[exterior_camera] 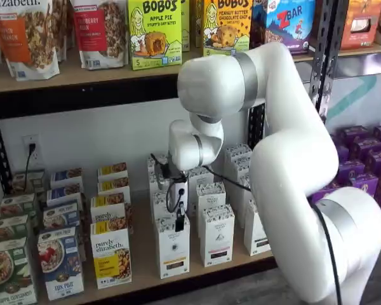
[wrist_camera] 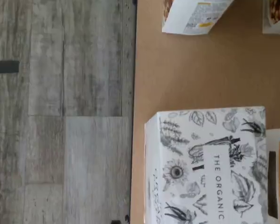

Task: Pick up the white box with a yellow strip in the middle, on the bottom shelf, the fourth box from the left

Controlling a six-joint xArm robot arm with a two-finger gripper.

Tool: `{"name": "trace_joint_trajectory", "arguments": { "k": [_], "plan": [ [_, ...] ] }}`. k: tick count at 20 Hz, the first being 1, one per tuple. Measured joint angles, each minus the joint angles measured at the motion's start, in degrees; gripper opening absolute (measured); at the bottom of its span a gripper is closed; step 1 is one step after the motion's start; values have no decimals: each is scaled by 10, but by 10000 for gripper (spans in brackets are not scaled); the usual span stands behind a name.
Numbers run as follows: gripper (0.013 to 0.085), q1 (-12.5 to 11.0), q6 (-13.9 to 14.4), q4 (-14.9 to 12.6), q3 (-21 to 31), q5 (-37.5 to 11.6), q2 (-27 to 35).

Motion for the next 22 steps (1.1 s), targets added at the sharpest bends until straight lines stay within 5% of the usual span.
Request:
{"name": "trace_joint_trajectory", "arguments": {
  "k": [22],
  "plan": [
    [850,-7,45,-61,-53,11,57]
  ]
}}
